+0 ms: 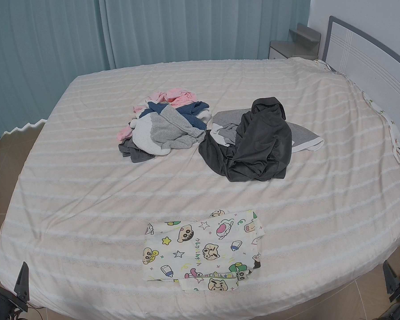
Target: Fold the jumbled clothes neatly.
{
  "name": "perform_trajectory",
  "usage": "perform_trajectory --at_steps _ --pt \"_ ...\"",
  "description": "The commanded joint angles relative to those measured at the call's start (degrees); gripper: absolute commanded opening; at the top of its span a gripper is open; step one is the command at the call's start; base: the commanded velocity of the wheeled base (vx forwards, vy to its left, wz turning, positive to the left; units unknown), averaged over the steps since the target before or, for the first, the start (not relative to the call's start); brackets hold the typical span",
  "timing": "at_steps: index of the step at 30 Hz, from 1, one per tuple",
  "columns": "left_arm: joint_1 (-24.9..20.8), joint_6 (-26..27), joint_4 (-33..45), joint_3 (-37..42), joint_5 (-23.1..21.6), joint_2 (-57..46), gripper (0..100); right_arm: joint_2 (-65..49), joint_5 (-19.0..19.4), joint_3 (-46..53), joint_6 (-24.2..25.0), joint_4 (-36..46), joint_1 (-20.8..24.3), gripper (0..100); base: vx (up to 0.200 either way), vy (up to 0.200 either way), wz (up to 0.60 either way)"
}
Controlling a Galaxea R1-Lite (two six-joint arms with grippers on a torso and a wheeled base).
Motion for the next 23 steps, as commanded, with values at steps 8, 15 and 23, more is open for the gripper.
perform_trajectory --at_steps 8,15,23 --pt "6.2 -2.2 3.2 0.9 0.4 -6.3 100 -10.5 12.9 1.6 -9.1 3.4 -7.1 100 0.0 0.0 0.0" --pt "7.5 -1.7 5.5 1.0 -16.8 -8.4 100 -10.3 13.5 1.6 -8.0 4.3 -7.1 100 0.0 0.0 0.0" --pt "7.5 1.5 5.3 1.1 -16.6 -8.5 100 -10.3 12.4 1.6 -7.4 4.3 -7.1 100 0.0 0.0 0.0"
